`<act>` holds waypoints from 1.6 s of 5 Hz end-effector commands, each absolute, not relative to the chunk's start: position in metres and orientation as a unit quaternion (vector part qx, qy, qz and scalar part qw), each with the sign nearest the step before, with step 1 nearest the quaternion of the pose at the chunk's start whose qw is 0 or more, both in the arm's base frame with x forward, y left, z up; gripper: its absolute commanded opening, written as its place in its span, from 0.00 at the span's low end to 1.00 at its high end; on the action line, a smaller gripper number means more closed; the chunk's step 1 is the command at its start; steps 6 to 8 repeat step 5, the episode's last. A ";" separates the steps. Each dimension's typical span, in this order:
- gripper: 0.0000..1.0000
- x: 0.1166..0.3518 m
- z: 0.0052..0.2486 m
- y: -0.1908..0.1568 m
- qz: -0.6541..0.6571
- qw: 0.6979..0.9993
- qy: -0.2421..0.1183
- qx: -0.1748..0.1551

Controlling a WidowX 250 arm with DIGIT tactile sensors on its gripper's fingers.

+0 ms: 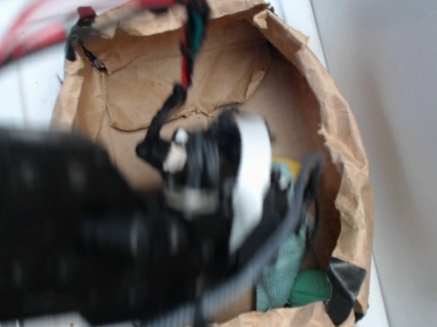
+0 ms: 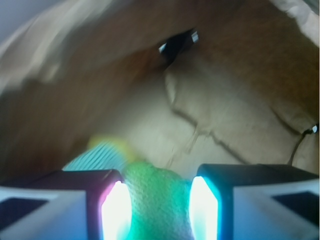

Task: Grab the green animal.

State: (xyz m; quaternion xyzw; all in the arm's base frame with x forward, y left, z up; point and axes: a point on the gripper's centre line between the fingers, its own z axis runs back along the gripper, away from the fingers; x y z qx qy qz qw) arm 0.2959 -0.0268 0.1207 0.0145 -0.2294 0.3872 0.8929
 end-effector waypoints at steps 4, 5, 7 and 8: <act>0.00 0.296 0.166 0.018 0.311 0.937 -0.148 0.054; 0.00 0.288 0.170 0.031 0.316 0.935 -0.156 0.047; 0.00 0.288 0.170 0.031 0.316 0.935 -0.156 0.047; 0.00 0.288 0.170 0.031 0.316 0.935 -0.156 0.047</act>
